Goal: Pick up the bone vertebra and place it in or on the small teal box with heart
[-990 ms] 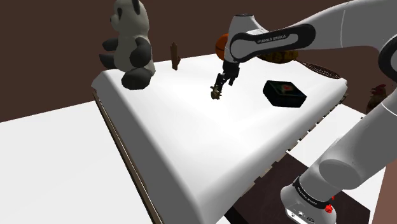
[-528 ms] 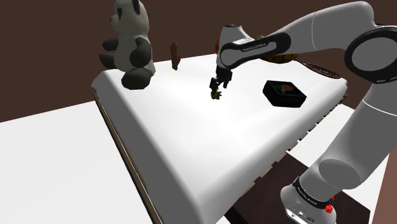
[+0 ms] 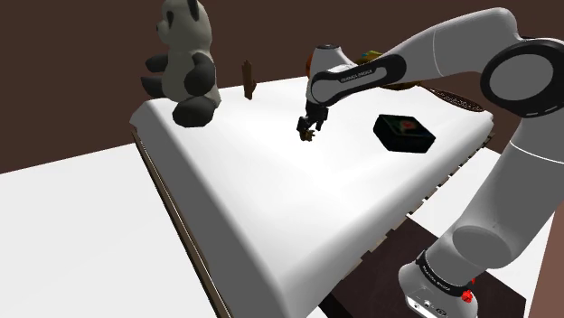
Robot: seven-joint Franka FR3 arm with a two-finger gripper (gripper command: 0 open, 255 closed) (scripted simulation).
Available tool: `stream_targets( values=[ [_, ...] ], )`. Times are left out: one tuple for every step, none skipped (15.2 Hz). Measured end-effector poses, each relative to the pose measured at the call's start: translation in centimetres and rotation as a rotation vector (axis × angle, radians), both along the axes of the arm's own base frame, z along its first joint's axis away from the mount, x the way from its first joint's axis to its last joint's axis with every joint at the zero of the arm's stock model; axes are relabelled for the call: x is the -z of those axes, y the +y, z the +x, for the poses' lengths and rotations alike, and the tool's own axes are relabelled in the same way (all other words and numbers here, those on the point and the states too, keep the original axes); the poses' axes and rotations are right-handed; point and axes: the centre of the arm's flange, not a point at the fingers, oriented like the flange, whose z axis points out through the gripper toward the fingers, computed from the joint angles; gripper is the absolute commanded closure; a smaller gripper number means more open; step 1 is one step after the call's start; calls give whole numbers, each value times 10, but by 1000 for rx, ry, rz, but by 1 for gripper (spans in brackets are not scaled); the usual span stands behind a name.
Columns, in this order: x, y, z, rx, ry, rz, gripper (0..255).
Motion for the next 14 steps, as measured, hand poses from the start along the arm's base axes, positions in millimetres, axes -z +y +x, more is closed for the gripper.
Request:
stream_targets(
  values=[
    [0,0,0,0,0,0,0],
    [1,0,0,0,0,0,0],
    [1,0,0,0,0,0,0],
    [1,0,0,0,0,0,255],
    [1,0,0,0,0,0,255],
    [1,0,0,0,0,0,255],
    [1,0,0,0,0,0,255],
    [1,0,0,0,0,0,255],
    [1,0,0,0,0,0,255],
    [1,0,0,0,0,0,255],
    [1,0,0,0,0,0,255],
    [1,0,0,0,0,0,255],
    [1,0,0,0,0,0,255],
    [1,0,0,0,0,0,255]
  ],
)
